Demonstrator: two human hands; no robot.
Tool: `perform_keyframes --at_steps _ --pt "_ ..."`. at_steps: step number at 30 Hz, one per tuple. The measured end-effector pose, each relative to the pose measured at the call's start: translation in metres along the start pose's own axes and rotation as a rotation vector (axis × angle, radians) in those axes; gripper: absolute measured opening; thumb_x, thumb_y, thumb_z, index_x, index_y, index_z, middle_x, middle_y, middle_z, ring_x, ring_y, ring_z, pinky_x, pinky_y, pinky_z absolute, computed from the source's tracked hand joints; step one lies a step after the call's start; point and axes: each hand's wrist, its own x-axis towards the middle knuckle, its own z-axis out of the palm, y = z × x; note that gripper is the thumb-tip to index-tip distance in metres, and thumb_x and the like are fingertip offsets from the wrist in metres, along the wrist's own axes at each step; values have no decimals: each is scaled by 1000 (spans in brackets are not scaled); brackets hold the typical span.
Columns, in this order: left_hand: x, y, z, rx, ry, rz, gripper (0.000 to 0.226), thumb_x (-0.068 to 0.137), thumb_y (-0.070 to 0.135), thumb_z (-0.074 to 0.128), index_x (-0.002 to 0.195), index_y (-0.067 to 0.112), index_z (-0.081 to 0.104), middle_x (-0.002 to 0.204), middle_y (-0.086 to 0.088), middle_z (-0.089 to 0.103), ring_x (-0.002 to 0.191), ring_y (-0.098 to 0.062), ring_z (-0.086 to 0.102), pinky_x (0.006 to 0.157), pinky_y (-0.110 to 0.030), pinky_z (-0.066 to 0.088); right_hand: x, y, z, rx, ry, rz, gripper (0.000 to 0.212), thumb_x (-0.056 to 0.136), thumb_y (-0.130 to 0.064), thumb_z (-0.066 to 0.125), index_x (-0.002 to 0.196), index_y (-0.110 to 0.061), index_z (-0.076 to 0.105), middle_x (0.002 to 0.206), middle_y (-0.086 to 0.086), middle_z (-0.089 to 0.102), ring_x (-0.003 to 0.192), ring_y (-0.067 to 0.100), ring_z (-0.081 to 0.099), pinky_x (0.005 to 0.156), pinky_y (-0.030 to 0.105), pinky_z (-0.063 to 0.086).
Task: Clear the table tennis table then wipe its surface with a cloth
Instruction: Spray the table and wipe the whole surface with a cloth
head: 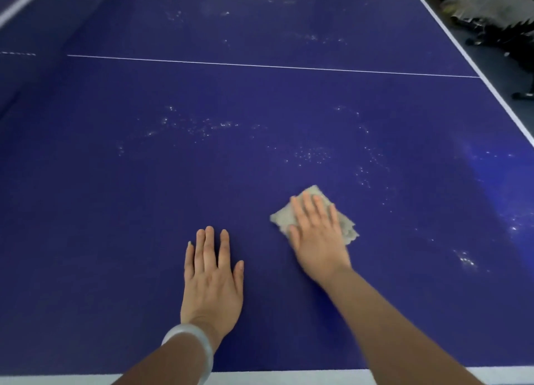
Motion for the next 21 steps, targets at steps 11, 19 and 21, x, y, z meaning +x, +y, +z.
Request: perform_keyframes --at_steps 11,19,21 --pt "0 -1 -2 -17 -25 8 64 99 44 18 149 6 32 156 -19 27 147 -33 21 116 -50 20 17 -19 -1 44 90 382 64 95 -38 17 151 -11 29 156 17 30 145 35 23 116 56 14" --pt "0 0 -1 -20 -7 23 63 99 43 20 148 5 31 155 -20 28 146 -33 23 116 -50 19 72 -23 -9 -75 -56 -197 70 92 -47 0 155 -19 11 163 3 9 150 24 2 120 49 5" --pt "-1 -1 -1 -33 -11 23 63 100 43 18 149 5 30 155 -21 29 146 -34 22 116 -51 20 76 44 -9 -90 -14 68 64 96 -43 7 154 -18 18 161 4 17 149 26 8 118 51 11"
